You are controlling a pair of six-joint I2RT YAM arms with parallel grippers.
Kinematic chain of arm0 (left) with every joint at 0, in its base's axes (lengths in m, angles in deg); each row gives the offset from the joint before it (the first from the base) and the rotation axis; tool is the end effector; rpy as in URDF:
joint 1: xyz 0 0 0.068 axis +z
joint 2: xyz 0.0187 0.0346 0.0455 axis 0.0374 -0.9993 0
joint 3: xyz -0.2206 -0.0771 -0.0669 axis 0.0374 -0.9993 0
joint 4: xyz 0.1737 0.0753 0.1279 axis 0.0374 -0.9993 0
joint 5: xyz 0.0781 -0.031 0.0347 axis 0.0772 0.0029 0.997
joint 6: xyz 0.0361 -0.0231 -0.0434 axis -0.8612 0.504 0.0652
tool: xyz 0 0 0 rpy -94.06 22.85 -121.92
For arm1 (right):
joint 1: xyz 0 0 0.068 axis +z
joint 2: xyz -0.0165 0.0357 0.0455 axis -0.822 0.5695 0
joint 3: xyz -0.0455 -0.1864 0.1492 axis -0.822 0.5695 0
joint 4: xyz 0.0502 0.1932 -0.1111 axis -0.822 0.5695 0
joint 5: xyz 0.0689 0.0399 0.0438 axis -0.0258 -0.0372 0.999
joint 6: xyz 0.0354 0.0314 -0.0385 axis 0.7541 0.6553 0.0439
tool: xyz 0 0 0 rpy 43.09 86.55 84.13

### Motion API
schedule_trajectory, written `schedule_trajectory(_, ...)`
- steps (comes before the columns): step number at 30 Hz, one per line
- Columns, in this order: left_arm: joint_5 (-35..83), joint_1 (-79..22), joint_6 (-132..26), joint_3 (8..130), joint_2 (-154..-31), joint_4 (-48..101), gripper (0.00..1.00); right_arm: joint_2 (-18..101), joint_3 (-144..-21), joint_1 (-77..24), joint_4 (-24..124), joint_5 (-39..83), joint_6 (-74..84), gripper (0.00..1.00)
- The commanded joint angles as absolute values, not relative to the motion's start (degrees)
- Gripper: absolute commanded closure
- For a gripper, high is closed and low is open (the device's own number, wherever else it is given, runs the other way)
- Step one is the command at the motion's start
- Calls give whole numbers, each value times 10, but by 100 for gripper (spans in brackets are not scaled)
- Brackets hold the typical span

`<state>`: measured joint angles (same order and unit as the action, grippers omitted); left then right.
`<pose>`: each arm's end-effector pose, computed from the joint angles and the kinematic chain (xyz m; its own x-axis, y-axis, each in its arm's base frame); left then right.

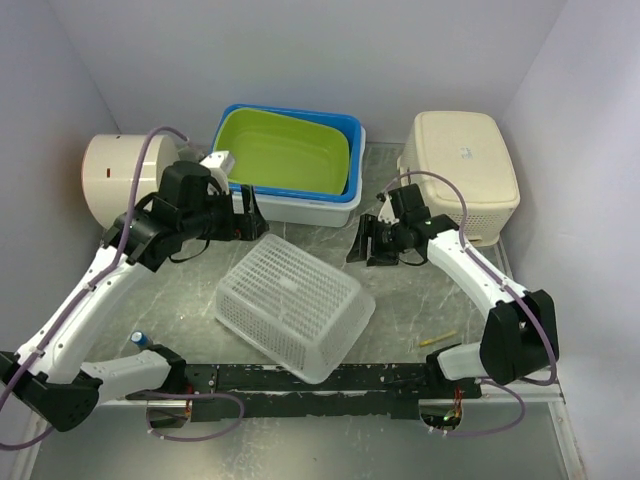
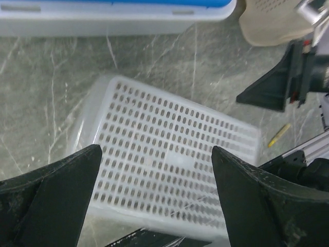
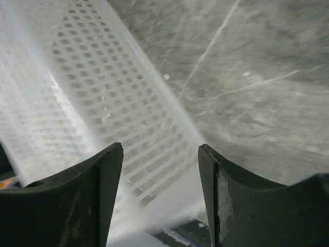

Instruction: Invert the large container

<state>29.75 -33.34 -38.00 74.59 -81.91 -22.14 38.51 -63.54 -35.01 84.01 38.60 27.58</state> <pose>0.1808 -0.1121 0.3629 -0.6735 -0.1172 -0.7298 0.2771 0.8753 -0.3963 0.2312 0.1054 0.2242 -0.9404 0.1280 -0.3150 -0.0796 0.8178 0.5700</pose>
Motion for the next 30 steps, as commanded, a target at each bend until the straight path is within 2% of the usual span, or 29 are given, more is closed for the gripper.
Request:
schedule_trajectory(1, 306, -330, -369, 691, -788, -212, 0, 374, -682, -349, 879, 258, 207, 36)
schedule_trajectory(3, 312, -330, -365, 663, -783, -218, 0, 364, -689, -350, 895, 229, 203, 28)
schedule_trajectory(8, 311, -325, -363, 598, -780, -224, 0, 326, -698, -350, 922, 170, 209, 24)
schedule_trajectory(12, 277, -295, -389, 559, -788, -201, 0, 269, -689, -350, 945, 182, 235, 19)
schedule_trajectory(21, 174, -256, -458, 480, -854, -103, 0, 102, -548, -349, 981, 410, 403, 12)
schedule_trajectory(30, 113, -253, -410, 430, -858, -92, 0, 44, -333, -345, 751, 574, 562, 9)
